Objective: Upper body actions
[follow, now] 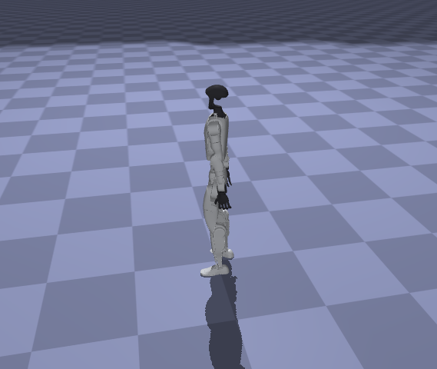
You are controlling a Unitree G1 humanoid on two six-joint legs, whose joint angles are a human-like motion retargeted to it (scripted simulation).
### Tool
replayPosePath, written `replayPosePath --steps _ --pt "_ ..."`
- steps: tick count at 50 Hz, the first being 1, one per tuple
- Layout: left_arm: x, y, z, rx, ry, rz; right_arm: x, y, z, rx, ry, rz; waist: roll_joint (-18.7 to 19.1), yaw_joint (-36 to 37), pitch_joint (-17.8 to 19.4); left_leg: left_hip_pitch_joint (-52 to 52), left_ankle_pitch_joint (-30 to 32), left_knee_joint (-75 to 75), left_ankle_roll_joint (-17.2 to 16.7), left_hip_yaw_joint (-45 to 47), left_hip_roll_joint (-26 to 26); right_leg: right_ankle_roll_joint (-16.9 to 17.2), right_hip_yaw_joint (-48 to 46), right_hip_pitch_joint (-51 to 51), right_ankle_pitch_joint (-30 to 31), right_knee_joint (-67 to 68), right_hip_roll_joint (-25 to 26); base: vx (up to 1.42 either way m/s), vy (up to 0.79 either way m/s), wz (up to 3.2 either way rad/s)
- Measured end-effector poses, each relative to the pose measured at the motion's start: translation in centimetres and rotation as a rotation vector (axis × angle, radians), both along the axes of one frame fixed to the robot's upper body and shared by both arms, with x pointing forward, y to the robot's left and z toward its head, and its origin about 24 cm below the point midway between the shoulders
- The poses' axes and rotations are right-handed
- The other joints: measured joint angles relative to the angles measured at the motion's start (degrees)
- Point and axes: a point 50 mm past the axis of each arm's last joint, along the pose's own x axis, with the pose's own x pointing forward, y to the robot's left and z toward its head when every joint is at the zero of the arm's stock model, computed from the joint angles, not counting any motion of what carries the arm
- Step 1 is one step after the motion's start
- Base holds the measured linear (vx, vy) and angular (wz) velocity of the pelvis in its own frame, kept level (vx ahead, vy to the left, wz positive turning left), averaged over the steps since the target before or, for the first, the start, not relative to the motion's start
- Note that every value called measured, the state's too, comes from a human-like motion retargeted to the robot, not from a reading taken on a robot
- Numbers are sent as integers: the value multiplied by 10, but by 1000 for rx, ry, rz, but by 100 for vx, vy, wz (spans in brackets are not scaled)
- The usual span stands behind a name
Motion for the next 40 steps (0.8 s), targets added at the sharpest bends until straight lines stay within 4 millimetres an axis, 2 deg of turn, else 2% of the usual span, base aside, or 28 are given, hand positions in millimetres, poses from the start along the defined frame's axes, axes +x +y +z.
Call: replayPosePath --steps 2,5,7,9,14,19,29,40 --pt "-7 -7 1 6 30 62 -12 3 1 29 70 64 -9 6 -7 6 -9 -4 -9 2 0 6 4 0 -11 4 -9 1 -5 -11" --pt "-11 -16 1 -4 33 220 -28 3 3 47 173 126 -19 54 -16 9 -18 -2 -24 46 15 15 51 -12 -20 15 -16 4 -2 -111" --pt "-10 -16 1 -19 31 268 -28 3 3 50 180 114 -20 61 -18 0 -15 6 -32 52 26 20 60 -20 -15 19 -23 2 -1 -23" --pt "-10 -13 1 -41 31 264 -22 3 2 50 157 107 -19 49 -18 -10 -10 13 -35 38 31 21 49 -25 -6 20 -29 3 -1 51" --pt "-10 -4 1 -42 32 173 -7 4 0 75 132 186 -27 27 -18 -13 -5 13 -29 21 16 0 25 -13 -2 1 -13 2 -1 29" --pt "-10 -6 1 -33 28 153 4 9 -2 75 96 229 -24 22 -21 -11 -4 10 -22 19 14 0 21 -9 -3 -1 -7 0 0 4" --pt "-12 -7 1 -36 32 189 3 14 -3 80 88 240 -23 14 -24 -7 -6 9 -21 13 15 3 15 -3 -5 -2 -7 1 -1 5" --pt "-13 -7 1 -31 34 191 -11 7 0 47 105 89 -25 32 -26 -4 -12 12 -25 35 19 4 37 -6 -9 2 -6 0 0 -12"
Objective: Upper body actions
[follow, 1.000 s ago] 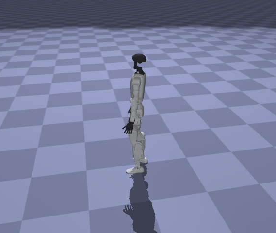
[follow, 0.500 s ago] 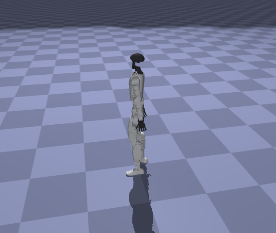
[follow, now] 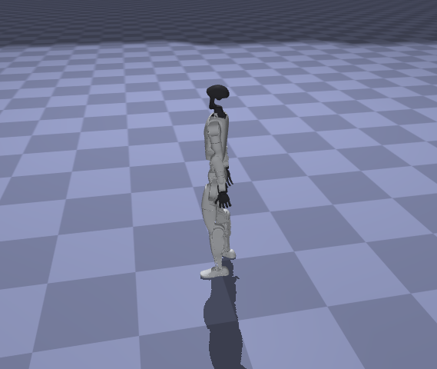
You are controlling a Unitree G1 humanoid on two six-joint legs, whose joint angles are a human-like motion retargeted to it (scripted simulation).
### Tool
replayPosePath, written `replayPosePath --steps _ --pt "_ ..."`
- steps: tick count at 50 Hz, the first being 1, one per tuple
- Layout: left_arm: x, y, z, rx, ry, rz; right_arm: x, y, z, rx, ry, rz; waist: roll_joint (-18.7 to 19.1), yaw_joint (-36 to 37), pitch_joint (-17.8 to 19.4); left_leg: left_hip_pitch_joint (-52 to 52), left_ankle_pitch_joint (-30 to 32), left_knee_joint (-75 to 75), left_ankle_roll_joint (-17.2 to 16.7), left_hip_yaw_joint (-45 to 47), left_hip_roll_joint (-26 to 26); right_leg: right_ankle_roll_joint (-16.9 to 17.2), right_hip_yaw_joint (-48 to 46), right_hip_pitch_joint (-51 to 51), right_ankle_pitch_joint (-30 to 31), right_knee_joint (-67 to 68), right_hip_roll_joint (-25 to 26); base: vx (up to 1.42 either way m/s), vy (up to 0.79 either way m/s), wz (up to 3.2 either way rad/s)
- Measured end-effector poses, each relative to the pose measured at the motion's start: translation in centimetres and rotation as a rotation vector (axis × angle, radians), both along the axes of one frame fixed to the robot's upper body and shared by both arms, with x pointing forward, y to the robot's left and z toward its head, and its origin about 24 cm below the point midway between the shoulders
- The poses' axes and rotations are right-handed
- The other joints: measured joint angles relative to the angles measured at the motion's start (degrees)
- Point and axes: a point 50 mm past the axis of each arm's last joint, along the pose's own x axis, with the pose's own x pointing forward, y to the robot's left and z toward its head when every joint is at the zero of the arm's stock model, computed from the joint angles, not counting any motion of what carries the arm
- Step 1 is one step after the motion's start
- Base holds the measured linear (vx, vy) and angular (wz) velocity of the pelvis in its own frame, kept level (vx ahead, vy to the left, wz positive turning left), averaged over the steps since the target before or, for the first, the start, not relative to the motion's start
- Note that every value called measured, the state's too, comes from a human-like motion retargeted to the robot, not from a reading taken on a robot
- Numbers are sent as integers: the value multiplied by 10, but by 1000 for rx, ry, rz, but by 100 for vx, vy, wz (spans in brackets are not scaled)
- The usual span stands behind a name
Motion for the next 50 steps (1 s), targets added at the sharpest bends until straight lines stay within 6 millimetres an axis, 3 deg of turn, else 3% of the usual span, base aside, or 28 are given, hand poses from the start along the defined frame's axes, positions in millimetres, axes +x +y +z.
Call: replayPosePath --steps 17,21,25,30,34,38,44,50 --pt "-1 0 0 2 3 9 -2 0 0 -13 5 12 4 -12 1 3 1 -4 4 -4 -3 -4 -6 2 1 -3 6 0 0 0" --pt "1 4 0 5 3 -6 -1 0 0 -15 -2 -5 15 2 2 6 6 -12 23 13 -9 -8 9 3 2 -5 22 1 2 -33" --pt "9 11 0 23 1 -22 2 -3 1 -25 -4 -44 19 25 5 1 13 -12 31 35 -6 -10 30 0 8 -5 31 -1 4 -37" --pt "33 23 -2 42 -36 13 19 -8 0 -44 -39 -128 21 3 -7 0 11 -14 27 9 -8 -8 4 -3 7 -4 24 -1 7 37" --pt "71 40 -2 70 -116 43 46 -3 -1 -32 -108 -253 22 1 -15 -2 13 -14 27 3 -9 -8 -2 -3 8 -4 23 0 8 13" --pt "129 60 5 102 -232 36 94 8 0 20 -205 -406 22 2 -24 -2 15 -12 28 -1 -10 -10 -7 -1 8 -3 23 4 11 10" --pt "239 79 38 109 -520 94 203 43 24 245 -454 -468 21 5 -45 -2 16 -11 27 -4 -11 -12 -10 0 9 -3 23 5 14 4" --pt "345 80 100 110 -849 181 318 82 90 475 -789 -468 21 7 -74 -4 14 -9 27 -4 -11 -13 -10 -3 8 -2 23 9 13 0"
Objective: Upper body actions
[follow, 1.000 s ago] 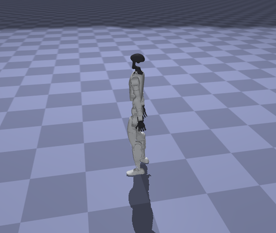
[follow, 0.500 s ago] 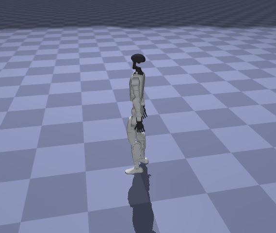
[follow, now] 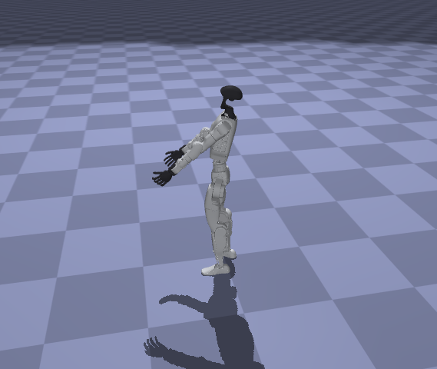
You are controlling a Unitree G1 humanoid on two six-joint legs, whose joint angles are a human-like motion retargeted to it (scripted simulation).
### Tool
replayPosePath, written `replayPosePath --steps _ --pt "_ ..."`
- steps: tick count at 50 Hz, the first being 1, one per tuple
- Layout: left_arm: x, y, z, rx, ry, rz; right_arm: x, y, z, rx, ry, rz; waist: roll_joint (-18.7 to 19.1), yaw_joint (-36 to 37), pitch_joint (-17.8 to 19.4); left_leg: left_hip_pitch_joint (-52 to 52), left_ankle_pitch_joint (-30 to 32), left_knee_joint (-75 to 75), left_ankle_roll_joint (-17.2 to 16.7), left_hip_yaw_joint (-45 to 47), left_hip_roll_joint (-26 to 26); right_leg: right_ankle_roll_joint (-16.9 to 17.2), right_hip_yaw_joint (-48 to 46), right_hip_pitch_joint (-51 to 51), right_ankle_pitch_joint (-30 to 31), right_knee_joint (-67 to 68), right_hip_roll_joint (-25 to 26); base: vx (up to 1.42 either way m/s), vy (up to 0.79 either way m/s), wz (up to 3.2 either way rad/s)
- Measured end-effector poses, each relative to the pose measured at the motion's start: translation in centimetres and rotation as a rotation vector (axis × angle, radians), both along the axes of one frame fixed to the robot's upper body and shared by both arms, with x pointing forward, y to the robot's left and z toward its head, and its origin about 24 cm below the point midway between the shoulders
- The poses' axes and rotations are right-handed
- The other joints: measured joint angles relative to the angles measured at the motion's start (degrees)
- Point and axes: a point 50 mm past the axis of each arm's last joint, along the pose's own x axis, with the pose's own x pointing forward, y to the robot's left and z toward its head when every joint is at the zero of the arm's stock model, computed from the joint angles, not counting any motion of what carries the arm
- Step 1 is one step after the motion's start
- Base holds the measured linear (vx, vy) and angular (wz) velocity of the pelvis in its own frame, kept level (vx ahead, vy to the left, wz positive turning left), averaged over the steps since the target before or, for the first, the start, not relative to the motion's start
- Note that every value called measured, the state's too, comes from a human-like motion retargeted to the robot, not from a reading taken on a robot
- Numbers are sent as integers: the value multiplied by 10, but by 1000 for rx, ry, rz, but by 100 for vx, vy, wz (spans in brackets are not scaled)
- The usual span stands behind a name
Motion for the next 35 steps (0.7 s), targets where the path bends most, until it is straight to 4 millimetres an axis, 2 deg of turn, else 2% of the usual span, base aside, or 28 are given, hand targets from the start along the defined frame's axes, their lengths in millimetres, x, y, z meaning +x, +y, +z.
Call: replayPosePath --steps 4,8,12,17,20,24,35 --pt "51 -5 46 -2 -198 33 55 19 55 77 -212 -28 0 2 -18 -1 -2 0 0 1 1 0 1 -1 -2 1 1 10 9 -2" --pt "85 -8 90 24 -335 36 90 25 104 142 -333 -103 -2 5 -32 -2 -3 1 0 2 1 1 2 -3 -3 1 2 6 3 -1" --pt "107 -13 124 51 -424 42 115 16 147 142 -450 -174 -8 10 -43 -5 -4 1 -1 1 1 1 2 -5 -5 1 1 0 0 0" --pt "122 -20 152 35 -496 82 131 1 182 45 -570 -205 -17 13 -55 -9 -4 0 -1 0 -1 2 0 -8 -6 0 0 0 0 0" --pt "127 -21 164 38 -523 92 136 -5 195 8 -613 -213 -18 15 -60 -11 -5 0 -1 0 -1 3 0 -9 -7 0 0 0 0 0" --pt "132 -22 175 57 -546 86 138 -6 202 14 -635 -222 -18 16 -64 -12 -6 0 -1 1 0 3 0 -10 -8 0 1 0 0 0" --pt "135 -25 182 81 -574 72 136 -4 196 30 -620 -228 -15 18 -70 -13 -7 0 0 2 -3 3 1 -11 -9 0 0 0 0 0"
